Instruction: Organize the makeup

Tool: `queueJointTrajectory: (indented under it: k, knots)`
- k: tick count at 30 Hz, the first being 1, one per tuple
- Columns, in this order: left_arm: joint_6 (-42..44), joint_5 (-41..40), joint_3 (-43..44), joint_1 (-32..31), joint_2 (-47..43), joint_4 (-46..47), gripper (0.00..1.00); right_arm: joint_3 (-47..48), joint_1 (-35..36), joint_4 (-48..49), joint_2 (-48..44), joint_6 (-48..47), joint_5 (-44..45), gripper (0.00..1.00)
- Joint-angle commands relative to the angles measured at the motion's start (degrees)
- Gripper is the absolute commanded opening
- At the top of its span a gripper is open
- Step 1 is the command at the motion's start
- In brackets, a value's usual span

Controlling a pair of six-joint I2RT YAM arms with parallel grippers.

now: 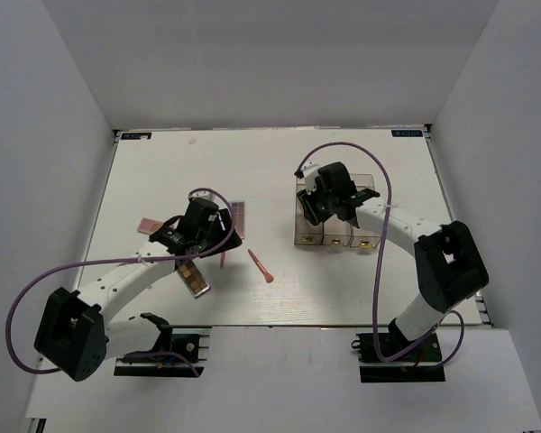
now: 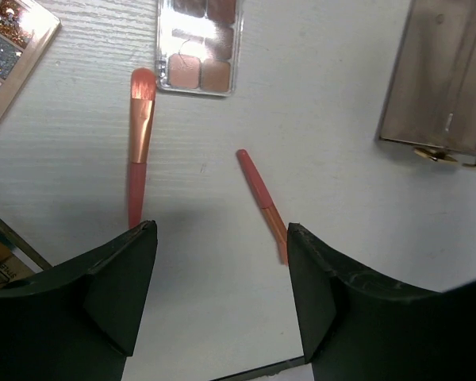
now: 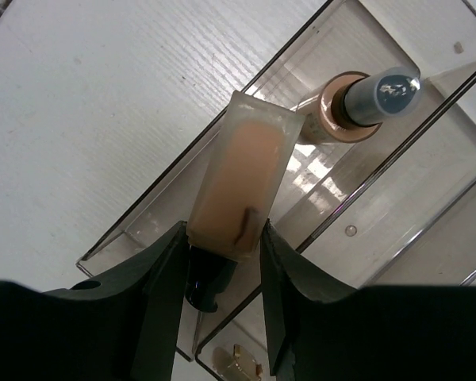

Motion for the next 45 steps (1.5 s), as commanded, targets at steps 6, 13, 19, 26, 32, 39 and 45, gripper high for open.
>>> queueJointTrajectory:
  k: [6, 13, 19, 26, 32, 39, 45]
  knots:
    - [4.35, -2.91, 6.86, -0.27, 8.2, -0.9, 0.79, 3.41, -0.76, 0.72, -0.93, -1.67, -2.97, 0.49]
    - [8.48, -4.14, 11.87, 0.35, 15.14, -0.81, 0.8, 2.7, -0.85, 0.2, -2.16, -1.76, -4.29, 0.51]
    - [11.99, -7.3, 18.2, 0.88, 22.79, -0.54, 0.81, 2.53, -1.91, -4.01, -9.17, -3.86, -16.05, 0.38]
    - [13.14, -12.57, 26.9, 0.88, 34.22, -5.11, 0.83, -4.59, -4.28, -0.68, -19.9, -4.74, -19.76, 0.0]
    - [16.22, -13.45, 33.84, 2.54, 42.04, -7.48, 0.83, -7.4, -6.57, -0.07, -22.81, -4.13, -20.02, 0.21]
    - [17.71, -12.05, 38.95, 3.78, 47.49, -9.24, 0.83, -8.19, -8.67, 0.37, -23.6, -2.9, -21.6, 0.27]
    - [17.45, -9.33, 38.69, 4.3, 48.99, -9.16, 0.78, -8.54, -9.73, 0.9, -23.6, -2.2, -22.4, 0.27]
